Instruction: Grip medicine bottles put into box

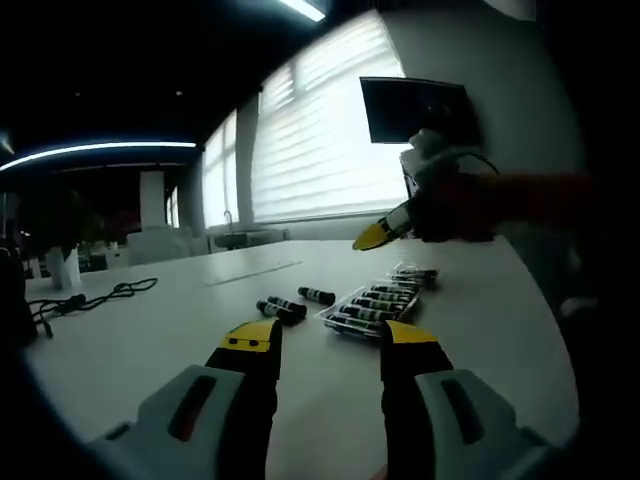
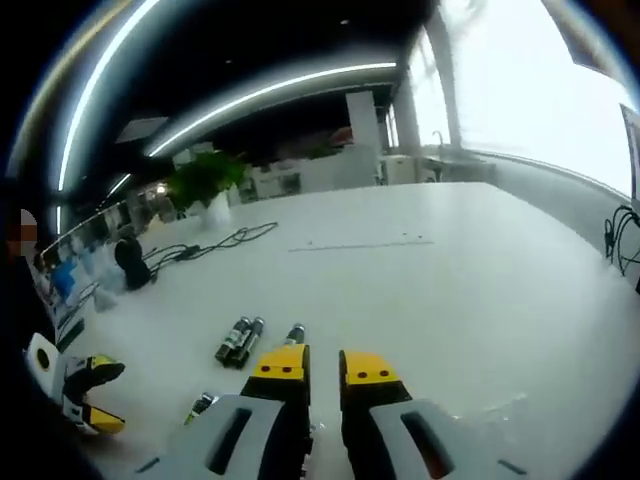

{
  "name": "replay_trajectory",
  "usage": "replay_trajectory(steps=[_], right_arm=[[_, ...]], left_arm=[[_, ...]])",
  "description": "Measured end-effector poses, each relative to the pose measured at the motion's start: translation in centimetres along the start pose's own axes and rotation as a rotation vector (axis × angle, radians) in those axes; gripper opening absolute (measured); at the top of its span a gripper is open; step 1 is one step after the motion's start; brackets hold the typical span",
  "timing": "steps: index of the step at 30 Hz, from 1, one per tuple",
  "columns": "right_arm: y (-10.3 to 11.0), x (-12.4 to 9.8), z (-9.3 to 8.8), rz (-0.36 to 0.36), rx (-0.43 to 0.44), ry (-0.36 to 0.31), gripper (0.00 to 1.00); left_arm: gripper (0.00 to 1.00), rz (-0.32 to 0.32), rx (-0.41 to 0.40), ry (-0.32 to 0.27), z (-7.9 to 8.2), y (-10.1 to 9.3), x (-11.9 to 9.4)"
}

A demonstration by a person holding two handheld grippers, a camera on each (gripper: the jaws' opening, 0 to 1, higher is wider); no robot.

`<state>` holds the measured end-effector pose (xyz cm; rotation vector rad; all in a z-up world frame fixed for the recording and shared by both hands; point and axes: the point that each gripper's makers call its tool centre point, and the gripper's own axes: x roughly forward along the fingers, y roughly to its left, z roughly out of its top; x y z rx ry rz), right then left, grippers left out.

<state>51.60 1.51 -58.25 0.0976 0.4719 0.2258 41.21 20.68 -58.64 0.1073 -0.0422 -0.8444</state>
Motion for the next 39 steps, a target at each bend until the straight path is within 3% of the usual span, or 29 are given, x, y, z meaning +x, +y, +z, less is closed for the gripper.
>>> replay_trajectory(steps=[12,22,39], right_arm=[[2.1,3.2,0.5,0.030,-0.001,0.035,0.10],[4.2,5.4,-1.0,0.058,0.004,0.130,0.13],[4.0,7.4,-2.8,0.010,-0.036,0.257,0.15]], left_arm=[[0.32,-0.017,0.017,-0.007,0.1,-0.4,0.0],[0.32,-0.030,0.002,-0.026,0.4,-0.5,-0.1],[0.32,-0.036,-0.034,-0.064,1.1,-0.2,-0.4]])
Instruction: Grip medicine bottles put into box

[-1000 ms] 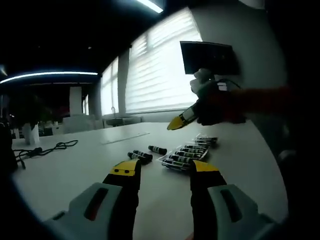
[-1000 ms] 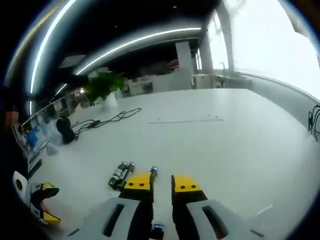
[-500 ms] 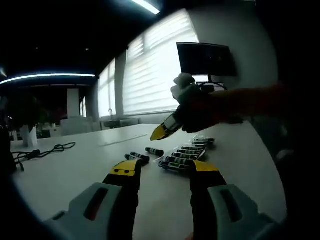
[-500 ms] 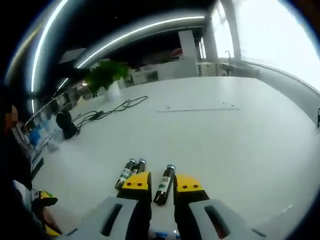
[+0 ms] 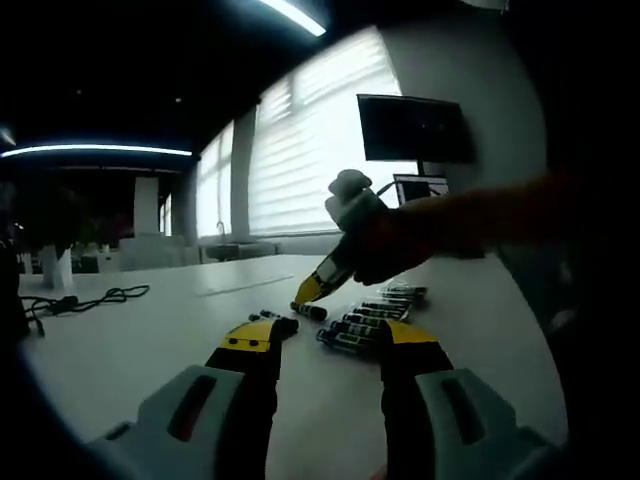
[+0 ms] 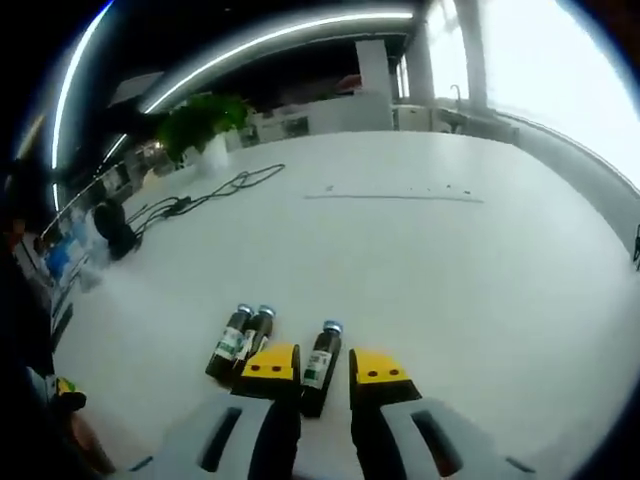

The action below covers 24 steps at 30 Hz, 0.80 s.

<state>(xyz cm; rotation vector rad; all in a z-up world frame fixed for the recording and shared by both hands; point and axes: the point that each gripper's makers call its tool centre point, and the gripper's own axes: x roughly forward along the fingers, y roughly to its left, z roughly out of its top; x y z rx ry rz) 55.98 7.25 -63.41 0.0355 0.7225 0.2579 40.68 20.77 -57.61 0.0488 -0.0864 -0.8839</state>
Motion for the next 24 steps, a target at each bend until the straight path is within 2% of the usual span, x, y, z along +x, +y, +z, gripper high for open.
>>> replay_trajectory(steps=[3,12,15,24], right_arm=[[-0.3,0.6,-0.1,-0.024,-0.018,0.027,0.11],[-0.2,0.6,-0.5,-0.023,-0.031,0.051,0.12],[-0.2,0.7,-1.2,-0.028,-0.035,0.066,0.09],[-0.8,0.6,-1.1,-0.025,-0.014,0.045,0.07]], left_arm=[[0.32,-0.003,-0.003,-0.003,0.0,0.0,0.0],[0.32,-0.002,-0.020,-0.015,0.3,0.1,-0.1],[0.32,-0.004,-0.018,-0.014,0.3,0.0,-0.1],[0.32,-0.003,-0.019,-0.009,0.2,0.0,0.0]])
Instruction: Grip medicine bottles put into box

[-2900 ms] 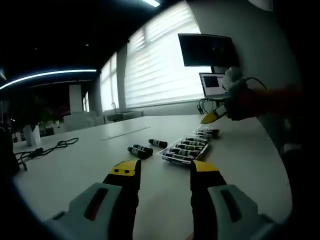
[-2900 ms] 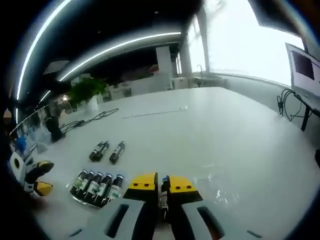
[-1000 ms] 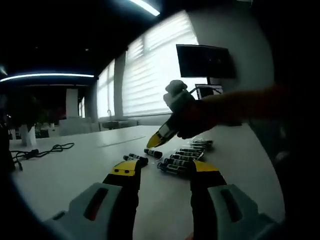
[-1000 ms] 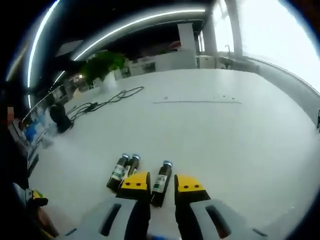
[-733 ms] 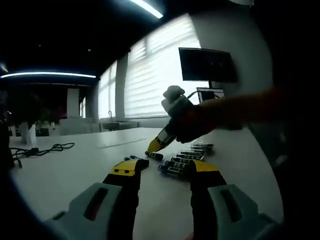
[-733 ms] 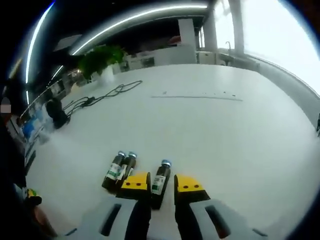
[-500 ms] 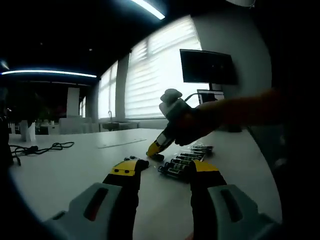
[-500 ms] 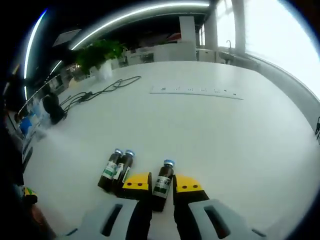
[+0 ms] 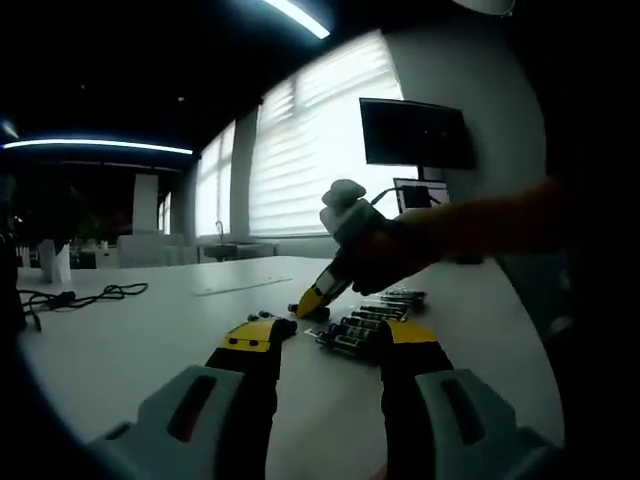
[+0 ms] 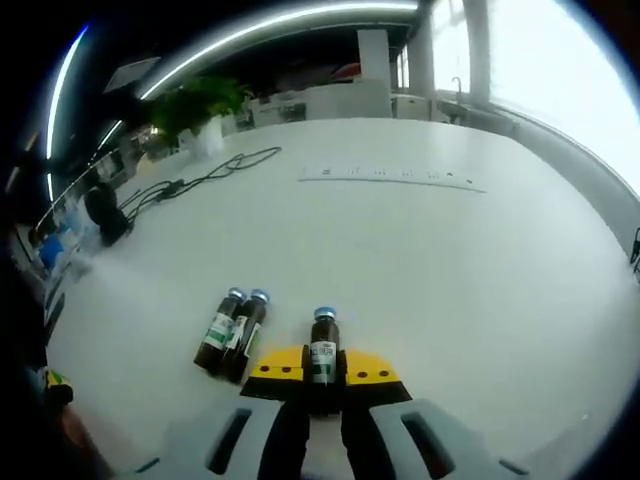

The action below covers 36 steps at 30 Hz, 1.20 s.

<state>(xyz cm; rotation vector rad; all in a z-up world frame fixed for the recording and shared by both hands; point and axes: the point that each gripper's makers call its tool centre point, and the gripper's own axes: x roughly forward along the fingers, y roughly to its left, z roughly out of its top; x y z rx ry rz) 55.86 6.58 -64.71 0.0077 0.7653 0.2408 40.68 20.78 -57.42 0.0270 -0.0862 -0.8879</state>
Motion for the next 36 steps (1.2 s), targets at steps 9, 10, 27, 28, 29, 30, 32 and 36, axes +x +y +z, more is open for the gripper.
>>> replay_trajectory(steps=[9,10,27,28,29,30,32,36], right_arm=[[0.3,-2.9,1.0,0.021,0.025,-0.075,0.07],[0.4,-3.2,1.1,0.026,0.028,-0.082,0.07],[0.4,-8.7,3.3,0.108,0.037,-0.203,0.07],[0.1,-9.1,3.4,0.112,0.044,-0.212,0.07],[-0.2,-9.4,3.4,0.126,0.070,-0.218,0.07],[-0.4,-9.6,3.3,0.124,0.068,-0.217,0.07],[-1.0,-9.9,3.0,0.107,0.062,-0.225,0.07],[-1.9,-10.9,2.2,0.110,0.105,-0.238,0.07]], left_arm=[[0.32,0.008,-0.004,0.003,0.0,0.2,0.0],[0.32,0.008,-0.007,0.003,-0.1,0.2,0.0],[0.33,0.022,-0.007,0.020,-0.3,0.3,0.1],[0.33,0.024,-0.004,0.024,-0.3,0.3,0.1],[0.33,0.025,-0.003,0.025,-0.4,0.4,0.1],[0.33,0.026,-0.003,0.026,-0.4,0.4,0.1],[0.33,0.025,-0.012,0.023,-0.3,0.4,0.0],[0.32,0.039,-0.062,0.004,0.0,1.1,-0.1]])
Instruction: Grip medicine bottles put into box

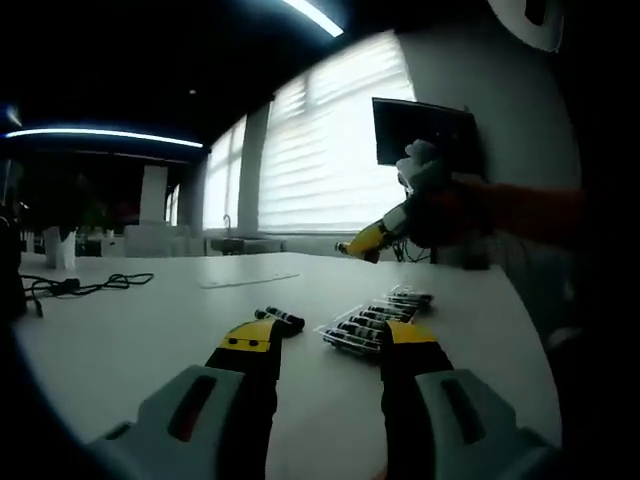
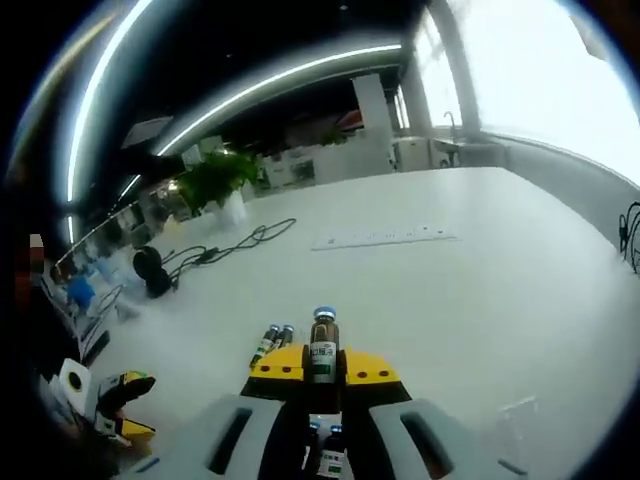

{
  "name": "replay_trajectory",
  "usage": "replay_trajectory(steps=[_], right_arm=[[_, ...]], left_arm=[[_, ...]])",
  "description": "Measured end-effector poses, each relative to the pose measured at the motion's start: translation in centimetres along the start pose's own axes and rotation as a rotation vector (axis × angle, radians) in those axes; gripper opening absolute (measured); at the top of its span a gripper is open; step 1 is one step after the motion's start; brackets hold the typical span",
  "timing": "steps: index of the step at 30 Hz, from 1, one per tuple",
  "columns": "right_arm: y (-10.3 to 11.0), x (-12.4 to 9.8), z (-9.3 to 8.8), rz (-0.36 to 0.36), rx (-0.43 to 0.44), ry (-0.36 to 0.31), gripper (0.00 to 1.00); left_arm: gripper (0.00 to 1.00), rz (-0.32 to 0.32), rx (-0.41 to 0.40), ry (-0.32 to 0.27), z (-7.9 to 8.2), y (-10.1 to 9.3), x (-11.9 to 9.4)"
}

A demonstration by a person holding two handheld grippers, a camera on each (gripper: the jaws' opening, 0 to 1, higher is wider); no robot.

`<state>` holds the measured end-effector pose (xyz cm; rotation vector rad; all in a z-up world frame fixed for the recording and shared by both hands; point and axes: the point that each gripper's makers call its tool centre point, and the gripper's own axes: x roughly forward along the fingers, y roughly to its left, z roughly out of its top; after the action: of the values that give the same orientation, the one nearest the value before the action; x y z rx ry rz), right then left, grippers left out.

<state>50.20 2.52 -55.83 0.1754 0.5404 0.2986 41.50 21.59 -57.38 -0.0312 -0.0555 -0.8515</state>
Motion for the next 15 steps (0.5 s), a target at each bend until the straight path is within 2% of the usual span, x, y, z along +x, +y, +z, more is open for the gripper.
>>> replay_trajectory(steps=[7,15], right_arm=[[-2.4,-2.0,-0.1,-0.059,0.017,-0.036,0.07],[-4.2,-3.5,-1.1,-0.096,0.017,-0.033,0.07]], left_arm=[[0.32,0.006,0.009,0.006,-0.2,0.0,0.1],[0.32,0.021,0.004,0.008,-0.3,0.3,0.2]])
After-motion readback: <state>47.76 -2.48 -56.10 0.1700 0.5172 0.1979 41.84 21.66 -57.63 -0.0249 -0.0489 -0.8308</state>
